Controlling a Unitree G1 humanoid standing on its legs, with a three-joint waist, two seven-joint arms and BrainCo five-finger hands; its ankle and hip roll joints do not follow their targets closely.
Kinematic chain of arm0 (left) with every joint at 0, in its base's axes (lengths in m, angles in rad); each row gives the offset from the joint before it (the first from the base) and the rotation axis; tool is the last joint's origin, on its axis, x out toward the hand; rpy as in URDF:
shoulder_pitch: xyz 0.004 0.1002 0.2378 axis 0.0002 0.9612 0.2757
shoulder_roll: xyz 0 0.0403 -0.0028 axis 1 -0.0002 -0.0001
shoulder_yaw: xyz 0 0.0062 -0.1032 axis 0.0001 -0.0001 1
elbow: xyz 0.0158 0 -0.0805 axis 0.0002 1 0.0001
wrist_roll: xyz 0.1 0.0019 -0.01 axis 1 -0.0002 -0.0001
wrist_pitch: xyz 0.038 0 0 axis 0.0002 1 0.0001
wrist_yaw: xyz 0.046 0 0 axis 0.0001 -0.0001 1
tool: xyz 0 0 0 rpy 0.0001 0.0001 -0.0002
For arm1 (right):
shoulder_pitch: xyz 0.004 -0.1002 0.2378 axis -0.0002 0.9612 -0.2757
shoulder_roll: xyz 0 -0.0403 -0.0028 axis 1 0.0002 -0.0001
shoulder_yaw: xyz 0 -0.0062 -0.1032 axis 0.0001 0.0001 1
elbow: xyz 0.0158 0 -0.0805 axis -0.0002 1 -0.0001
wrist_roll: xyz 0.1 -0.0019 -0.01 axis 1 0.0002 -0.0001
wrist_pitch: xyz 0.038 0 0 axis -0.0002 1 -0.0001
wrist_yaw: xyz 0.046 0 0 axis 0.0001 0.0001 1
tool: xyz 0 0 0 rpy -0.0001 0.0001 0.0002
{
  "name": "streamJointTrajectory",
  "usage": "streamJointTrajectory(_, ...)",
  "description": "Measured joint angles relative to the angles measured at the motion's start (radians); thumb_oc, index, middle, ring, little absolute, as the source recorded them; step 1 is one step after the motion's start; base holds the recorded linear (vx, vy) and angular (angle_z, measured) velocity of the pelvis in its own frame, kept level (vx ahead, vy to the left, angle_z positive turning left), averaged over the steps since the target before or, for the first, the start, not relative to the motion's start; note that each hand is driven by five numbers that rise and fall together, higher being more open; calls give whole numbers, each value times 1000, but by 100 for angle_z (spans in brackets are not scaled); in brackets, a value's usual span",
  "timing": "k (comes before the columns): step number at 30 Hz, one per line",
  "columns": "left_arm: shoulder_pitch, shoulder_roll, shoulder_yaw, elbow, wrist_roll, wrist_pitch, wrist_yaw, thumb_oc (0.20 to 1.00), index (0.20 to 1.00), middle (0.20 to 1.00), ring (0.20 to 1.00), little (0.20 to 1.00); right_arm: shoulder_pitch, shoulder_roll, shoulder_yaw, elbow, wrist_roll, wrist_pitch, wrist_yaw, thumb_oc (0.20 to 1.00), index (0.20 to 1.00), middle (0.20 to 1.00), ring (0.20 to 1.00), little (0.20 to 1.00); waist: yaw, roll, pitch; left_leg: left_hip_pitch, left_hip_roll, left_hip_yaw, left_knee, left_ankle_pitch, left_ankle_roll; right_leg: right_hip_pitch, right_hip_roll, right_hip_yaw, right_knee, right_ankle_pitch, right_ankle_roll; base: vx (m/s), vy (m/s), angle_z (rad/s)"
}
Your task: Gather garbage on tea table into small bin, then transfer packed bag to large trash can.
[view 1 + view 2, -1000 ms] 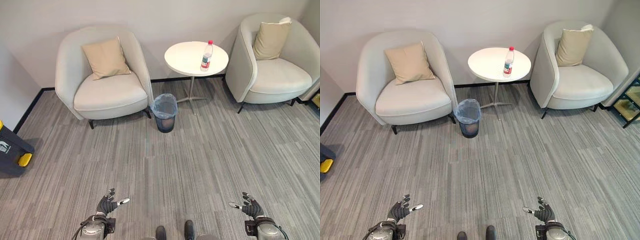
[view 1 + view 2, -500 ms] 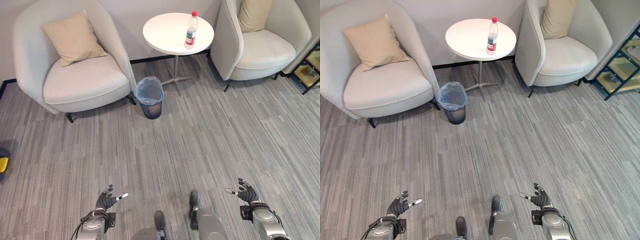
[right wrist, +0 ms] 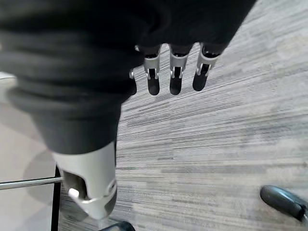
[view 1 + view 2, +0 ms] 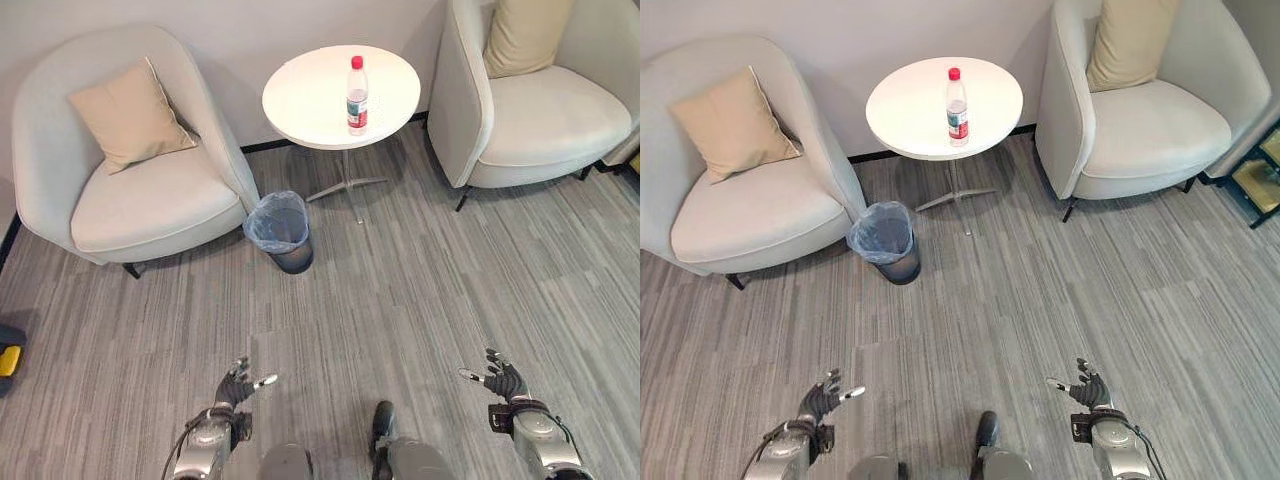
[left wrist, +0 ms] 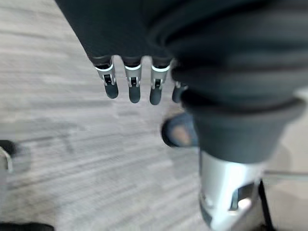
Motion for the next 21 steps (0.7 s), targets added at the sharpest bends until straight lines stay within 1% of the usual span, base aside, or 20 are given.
streamJointTrajectory(1,26,3,1,10,0,7,1,1000,1000,1000,1000,1000,-3,13,15,26,10,-3,-1,1000,1000,1000,1000,1000,28,-5,8,-82,-14,2,-118,121,19,50,36,13,-19,-1,-6,589,60,-47)
streamJointTrajectory(2,42,1,5,35,0,6,1,1000,1000,1000,1000,1000,12,13,34,47,19,1,-13,1000,1000,1000,1000,1000,27,15,4,-91,-15,3,-238,159,-10,91,68,15,-21,-56,20,699,105,-64)
streamJointTrajectory(3,33,3,11,42,0,6,3,1000,1000,1000,1000,1000,14,20,37,60,19,10,-14,1000,1000,1000,1000,1000,29,15,8,-95,-19,7,-278,173,-5,109,74,21,-20,-64,19,479,163,-34)
streamJointTrajectory(4,47,5,8,43,0,9,5,1000,1000,1000,1000,1000,32,26,39,58,18,13,-13,1000,1000,1000,1000,1000,46,14,8,-91,-18,42,-273,207,34,142,75,53,-19,-79,27,566,260,-75)
streamJointTrajectory(5,85,-1,8,41,0,10,6,1000,1000,1000,1000,1000,49,15,38,43,18,13,-14,1000,1000,1000,1000,1000,51,43,-8,-35,-13,58,-260,213,76,198,84,93,-19,-121,61,460,216,-72)
streamJointTrajectory(6,99,4,10,45,0,13,6,1000,1000,1000,1000,1000,55,23,38,34,17,13,-13,1000,1000,1000,1000,1000,44,37,-11,0,-28,62,-261,281,135,233,61,105,-9,-149,86,304,158,-61)
streamJointTrajectory(7,99,10,10,44,0,14,6,1000,1000,1000,1000,1000,64,34,41,34,16,15,-11,1000,1000,1000,1000,1000,46,10,-21,19,-56,73,-244,276,143,232,21,124,29,-182,102,205,133,-40)
streamJointTrajectory(8,110,14,9,41,0,13,6,1000,1000,1000,1000,1000,72,41,41,32,16,13,-10,1000,1000,1000,1000,1000,55,1,-39,25,-76,84,-234,289,182,214,-2,138,85,-215,127,330,249,-27)
streamJointTrajectory(9,90,20,7,38,0,13,6,1000,1000,1000,1000,1000,70,43,39,29,15,12,-9,1000,1000,1000,1000,1000,46,-4,-41,33,-98,78,-242,285,203,194,-29,146,115,-229,146,326,249,-2)
streamJointTrajectory(10,72,32,7,23,0,13,6,1000,1000,1000,1000,1000,72,47,38,22,15,15,-9,1000,1000,1000,1000,1000,45,-16,-39,39,-119,86,-232,253,221,206,-51,147,130,-217,152,222,209,-3)
streamJointTrajectory(11,59,34,13,21,0,14,6,1000,1000,1000,1000,1000,64,52,40,19,14,21,-3,1000,1000,1000,1000,1000,57,-21,-37,54,-121,103,-230,246,227,168,-69,168,231,-250,178,91,91,-37)
streamJointTrajectory(12,53,43,11,12,0,10,8,1000,1000,1000,1000,1000,55,61,43,-20,13,17,4,1000,1000,1000,1000,1000,57,-8,-38,76,-121,91,-235,207,240,64,-82,185,424,-283,212,202,164,-41)
streamJointTrajectory(13,42,52,11,18,0,10,9,1000,1000,1000,1000,1000,50,70,46,-42,13,15,8,1000,1000,1000,1000,1000,55,-7,-38,84,-126,90,-235,208,231,19,-91,203,519,-292,224,254,105,-21)
streamJointTrajectory(14,20,59,8,15,0,6,14,1000,1000,1000,1000,1000,44,70,48,-65,12,13,11,1000,1000,1000,1000,1000,46,-8,-35,111,-141,77,-252,198,244,-83,-105,203,606,-320,213,324,112,16)
streamJointTrajectory(15,14,60,5,13,0,6,14,1000,1000,1000,1000,1000,36,70,48,-61,12,15,10,1000,1000,1000,1000,1000,44,0,-31,121,-141,71,-255,197,244,-114,-104,200,595,-337,212,381,22,22)
streamJointTrajectory(16,11,57,3,24,0,4,14,1000,1000,1000,1000,1000,25,67,49,-52,12,15,13,1000,1000,1000,1000,1000,27,12,-23,157,-137,53,-276,170,234,-184,-91,191,487,-319,191,334,-39,25)
streamJointTrajectory(17,14,57,4,31,0,4,14,1000,1000,1000,1000,1000,23,66,49,-51,12,15,13,1000,1000,1000,1000,1000,22,13,-22,171,-138,55,-286,169,233,-213,-91,192,428,-287,175,273,-44,14)
streamJointTrajectory(19,22,43,4,58,0,5,14,1000,1000,1000,1000,1000,20,62,49,-43,12,16,13,1000,1000,1000,1000,1000,16,21,-17,196,-134,51,-281,143,222,-275,-97,196,276,-110,179,270,-64,10)
streamJointTrajectory(20,31,34,5,69,0,6,14,1000,1000,1000,1000,1000,37,60,51,-44,12,18,13,1000,1000,1000,1000,1000,9,18,-8,223,-134,32,-281,110,223,-290,-103,201,183,-19,181,475,-137,17)
streamJointTrajectory(21,36,29,6,86,0,6,14,1000,1000,1000,1000,1000,39,60,52,-44,12,18,13,1000,1000,1000,1000,1000,-3,19,-5,237,-133,20,-281,95,220,-302,-104,204,127,26,192,432,-141,28)
